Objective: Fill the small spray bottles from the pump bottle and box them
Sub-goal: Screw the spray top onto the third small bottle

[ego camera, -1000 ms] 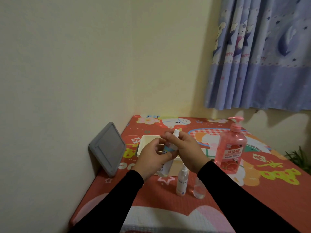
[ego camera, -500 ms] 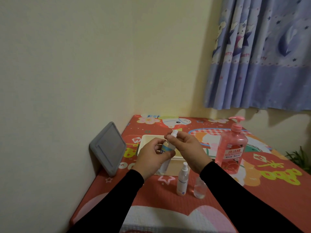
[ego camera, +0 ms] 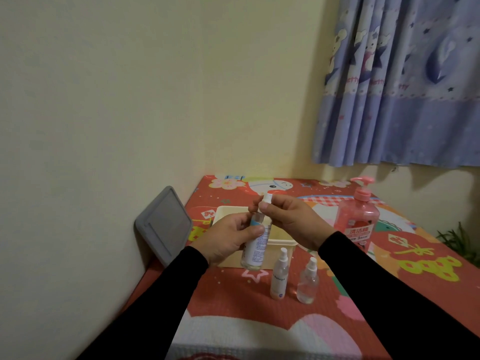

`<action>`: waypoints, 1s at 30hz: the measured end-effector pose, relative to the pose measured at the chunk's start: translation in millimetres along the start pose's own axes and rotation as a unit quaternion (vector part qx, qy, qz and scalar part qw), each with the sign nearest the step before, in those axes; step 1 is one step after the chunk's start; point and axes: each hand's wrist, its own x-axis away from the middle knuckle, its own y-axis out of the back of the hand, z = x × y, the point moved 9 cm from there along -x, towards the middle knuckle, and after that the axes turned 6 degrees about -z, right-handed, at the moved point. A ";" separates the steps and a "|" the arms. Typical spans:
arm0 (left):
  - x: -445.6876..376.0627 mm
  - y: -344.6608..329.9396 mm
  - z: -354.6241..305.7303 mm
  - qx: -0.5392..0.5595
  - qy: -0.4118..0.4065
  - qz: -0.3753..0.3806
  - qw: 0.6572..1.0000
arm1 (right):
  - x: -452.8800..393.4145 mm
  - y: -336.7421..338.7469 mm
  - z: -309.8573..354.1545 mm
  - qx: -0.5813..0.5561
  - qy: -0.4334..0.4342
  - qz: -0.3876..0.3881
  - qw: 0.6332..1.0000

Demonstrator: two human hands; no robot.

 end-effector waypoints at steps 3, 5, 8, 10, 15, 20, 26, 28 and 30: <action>0.4 -0.2 -5.8 -0.039 -0.030 -0.007 0.999 | -0.7 0.8 0.1 0.017 0.018 -0.012 1.000; 0.8 0.4 -9.4 -0.055 -0.054 -0.021 0.997 | -1.6 1.0 -0.2 0.028 0.027 -0.023 0.999; 0.7 2.7 -11.2 -0.085 -0.082 -0.058 0.991 | -3.1 3.0 -1.4 0.050 0.033 -0.039 0.997; 1.0 4.4 -10.8 -0.096 -0.090 -0.083 0.988 | -3.3 3.2 -0.9 0.059 0.036 -0.050 0.996; -0.6 7.9 -6.7 -0.137 -0.095 -0.127 0.978 | -2.3 4.9 -3.0 0.085 0.035 -0.093 0.991; 0.9 9.0 -8.1 -0.183 -0.103 -0.175 0.962 | 1.6 5.8 -2.3 0.111 0.043 -0.125 0.985; 5.2 11.2 -12.4 -0.258 -0.114 -0.245 0.927 | 2.3 6.3 -2.7 0.134 0.054 -0.163 0.976; 7.7 10.4 -12.9 -0.259 -0.114 -0.259 0.924 | 3.0 5.5 -1.8 0.129 0.054 -0.165 0.976; 8.5 10.4 -12.3 -0.256 -0.110 -0.260 0.924 | 4.0 5.8 -0.5 0.122 0.052 -0.162 0.978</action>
